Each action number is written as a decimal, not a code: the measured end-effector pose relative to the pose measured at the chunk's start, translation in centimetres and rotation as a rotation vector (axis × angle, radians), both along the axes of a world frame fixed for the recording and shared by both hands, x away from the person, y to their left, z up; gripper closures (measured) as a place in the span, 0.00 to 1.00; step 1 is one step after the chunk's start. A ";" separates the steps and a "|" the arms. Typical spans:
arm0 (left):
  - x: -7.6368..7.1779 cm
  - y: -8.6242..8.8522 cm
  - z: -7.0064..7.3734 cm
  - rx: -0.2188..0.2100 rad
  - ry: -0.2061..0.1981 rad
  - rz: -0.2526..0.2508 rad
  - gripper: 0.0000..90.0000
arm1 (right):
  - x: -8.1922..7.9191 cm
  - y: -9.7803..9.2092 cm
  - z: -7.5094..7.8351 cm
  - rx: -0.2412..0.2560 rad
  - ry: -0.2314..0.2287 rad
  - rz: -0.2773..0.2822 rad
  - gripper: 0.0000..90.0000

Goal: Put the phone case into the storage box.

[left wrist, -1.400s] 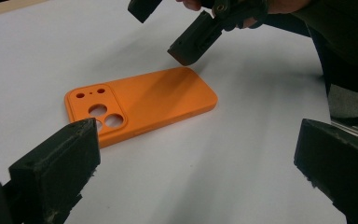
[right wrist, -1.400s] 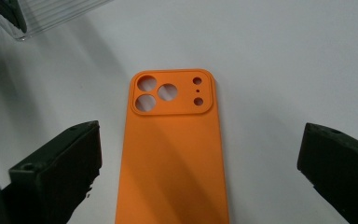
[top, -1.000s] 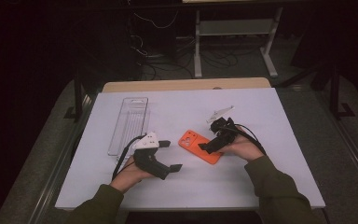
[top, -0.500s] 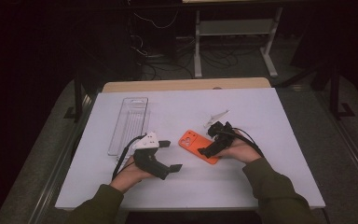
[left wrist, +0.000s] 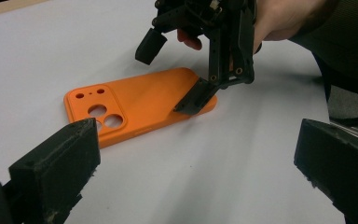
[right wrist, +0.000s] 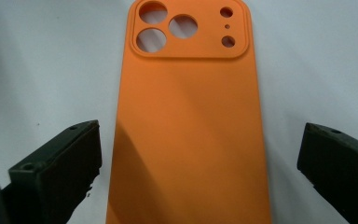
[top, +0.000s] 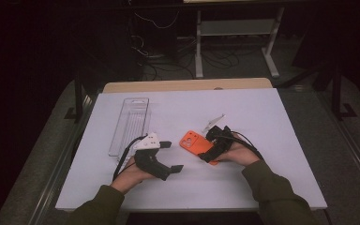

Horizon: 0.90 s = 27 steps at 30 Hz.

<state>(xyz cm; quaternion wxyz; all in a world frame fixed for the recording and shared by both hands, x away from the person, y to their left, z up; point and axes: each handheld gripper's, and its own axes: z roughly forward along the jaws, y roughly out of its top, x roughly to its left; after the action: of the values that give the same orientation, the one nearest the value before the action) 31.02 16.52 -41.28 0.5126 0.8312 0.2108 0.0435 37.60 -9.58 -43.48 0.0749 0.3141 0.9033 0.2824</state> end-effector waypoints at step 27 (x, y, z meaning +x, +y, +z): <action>-0.1 -0.1 0.0 -0.006 0.013 0.005 0.00 | -0.2 0.4 -0.7 -0.038 -0.005 0.025 0.13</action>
<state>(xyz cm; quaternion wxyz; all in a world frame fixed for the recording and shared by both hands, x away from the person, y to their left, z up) 30.92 16.41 -41.33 0.5137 0.8294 0.2161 0.0386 37.42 -9.20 -44.20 0.0794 0.3005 0.9123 0.2668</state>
